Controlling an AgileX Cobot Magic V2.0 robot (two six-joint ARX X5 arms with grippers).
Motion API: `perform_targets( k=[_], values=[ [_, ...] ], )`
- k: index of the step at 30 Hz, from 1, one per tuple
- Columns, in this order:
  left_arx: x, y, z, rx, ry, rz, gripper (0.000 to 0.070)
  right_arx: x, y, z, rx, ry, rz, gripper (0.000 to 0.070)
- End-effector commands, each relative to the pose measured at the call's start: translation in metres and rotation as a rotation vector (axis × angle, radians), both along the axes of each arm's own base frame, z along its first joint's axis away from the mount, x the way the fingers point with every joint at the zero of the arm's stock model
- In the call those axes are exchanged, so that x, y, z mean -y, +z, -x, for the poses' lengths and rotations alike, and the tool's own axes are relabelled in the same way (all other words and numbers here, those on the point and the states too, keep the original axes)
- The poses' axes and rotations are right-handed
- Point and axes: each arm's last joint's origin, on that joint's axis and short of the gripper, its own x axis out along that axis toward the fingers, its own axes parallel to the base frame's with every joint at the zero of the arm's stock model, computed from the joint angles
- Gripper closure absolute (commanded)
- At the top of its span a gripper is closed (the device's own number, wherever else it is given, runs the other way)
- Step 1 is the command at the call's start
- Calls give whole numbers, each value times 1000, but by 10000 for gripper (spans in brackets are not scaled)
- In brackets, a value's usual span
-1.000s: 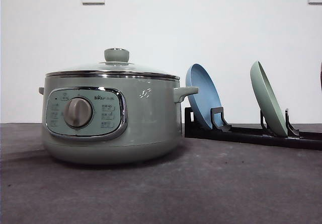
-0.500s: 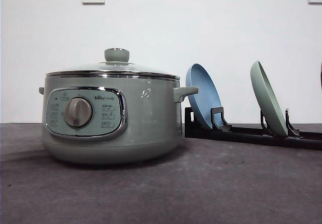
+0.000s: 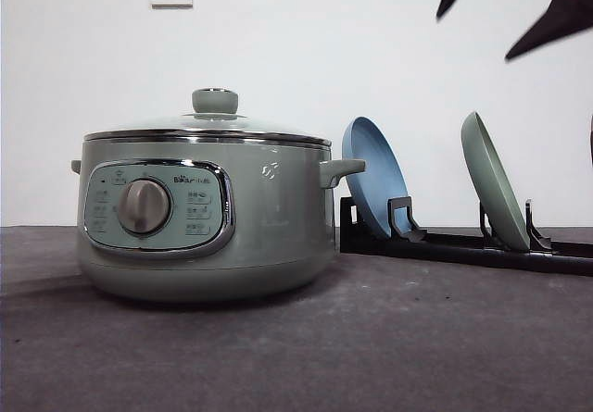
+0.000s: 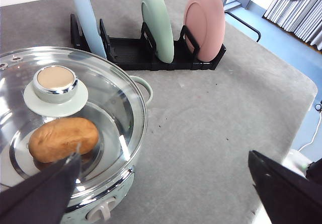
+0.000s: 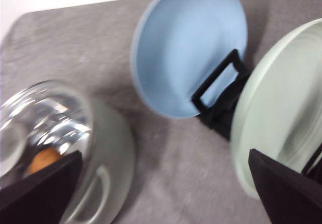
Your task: Transfer potato from steamer to green plate
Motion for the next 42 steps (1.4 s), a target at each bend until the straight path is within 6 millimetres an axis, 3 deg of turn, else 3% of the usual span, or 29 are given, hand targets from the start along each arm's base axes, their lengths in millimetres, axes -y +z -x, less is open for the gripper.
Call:
perform_targets(
  k=[1, 6, 12, 16, 22, 37, 42],
  values=[
    [1, 8, 0, 35, -21, 8, 0, -1, -4, -15, 3, -18, -5, 7],
    [1, 8, 0, 35, -21, 8, 0, -3, -26, -44, 7, -57, 15, 8],
    [1, 7, 0, 31, -21, 7, 0, 0, -45, -62, 0, -117, 55, 33],
    [1, 7, 1, 26, -21, 5, 0, 4, -52, -69, 1, -130, 54, 204],
    [1, 7, 1, 26, -21, 5, 0, 10, -58, -74, -5, -149, 55, 255],
    [1, 7, 1, 27, -21, 5, 0, 19, -61, -76, -20, -134, 16, 683],
    [1, 7, 1, 26, -21, 5, 0, 18, -60, -75, -31, -119, -26, 697]
  ],
)
